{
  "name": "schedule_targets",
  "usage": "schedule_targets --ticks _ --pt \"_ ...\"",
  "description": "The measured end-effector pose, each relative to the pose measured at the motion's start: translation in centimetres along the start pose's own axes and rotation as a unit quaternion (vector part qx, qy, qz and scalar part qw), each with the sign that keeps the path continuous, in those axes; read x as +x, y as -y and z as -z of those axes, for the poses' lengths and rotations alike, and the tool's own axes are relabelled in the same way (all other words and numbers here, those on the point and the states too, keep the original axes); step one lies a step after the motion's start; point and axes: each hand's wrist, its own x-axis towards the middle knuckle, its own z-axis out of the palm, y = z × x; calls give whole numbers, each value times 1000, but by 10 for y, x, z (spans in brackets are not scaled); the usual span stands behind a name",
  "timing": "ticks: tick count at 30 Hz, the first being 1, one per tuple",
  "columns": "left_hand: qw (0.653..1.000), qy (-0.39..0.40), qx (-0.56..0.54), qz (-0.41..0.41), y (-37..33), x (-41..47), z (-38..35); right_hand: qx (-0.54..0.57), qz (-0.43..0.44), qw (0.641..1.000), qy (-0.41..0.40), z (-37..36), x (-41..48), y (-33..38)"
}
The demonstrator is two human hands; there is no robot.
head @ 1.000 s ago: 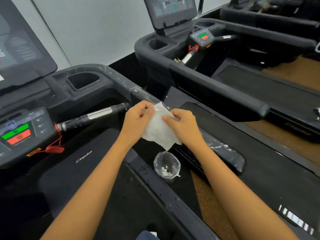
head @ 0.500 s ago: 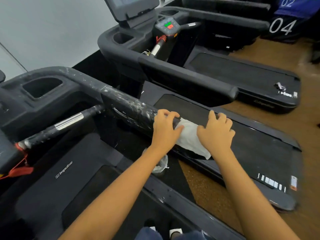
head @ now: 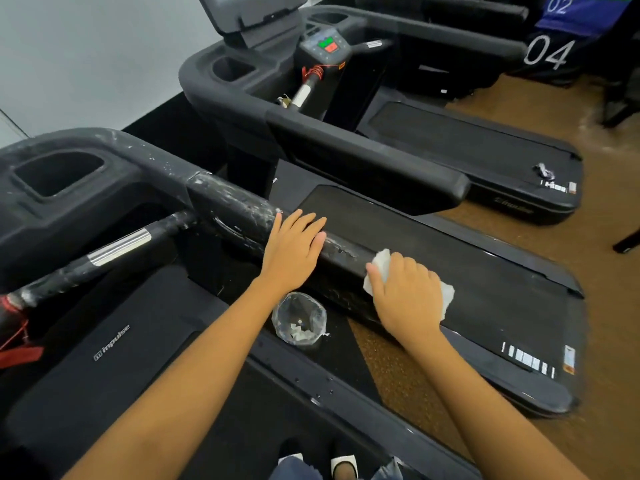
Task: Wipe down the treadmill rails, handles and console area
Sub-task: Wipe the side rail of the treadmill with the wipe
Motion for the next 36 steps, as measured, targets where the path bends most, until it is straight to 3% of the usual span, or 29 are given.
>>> schedule_targets --ticks 3,7,11,15,18,22,27,31,34,36 --pt "1000 1 8 15 11 2 5 -11 -53 999 -2 -1 9 28" --pt "1000 10 0 16 16 4 9 19 2 999 42 -5 34 76" --pt "1000 -3 -9 18 16 4 5 26 57 998 24 -7 23 43" --pt "999 -9 -32 25 17 2 4 -10 -42 999 14 -4 4 -7" --pt "998 2 -54 33 18 2 6 -12 -72 997 15 -5 15 18" --pt "997 16 -70 31 21 3 10 34 -1 998 44 -11 46 79" --pt "996 11 -83 28 22 3 11 23 62 997 34 -6 34 51" --pt "994 11 -98 39 21 3 10 1 11 1000 12 -4 12 8" --pt "994 12 -102 40 23 2 12 12 -30 999 9 -9 25 33" --pt "995 18 -93 33 25 3 12 38 -6 998 41 -11 42 67"
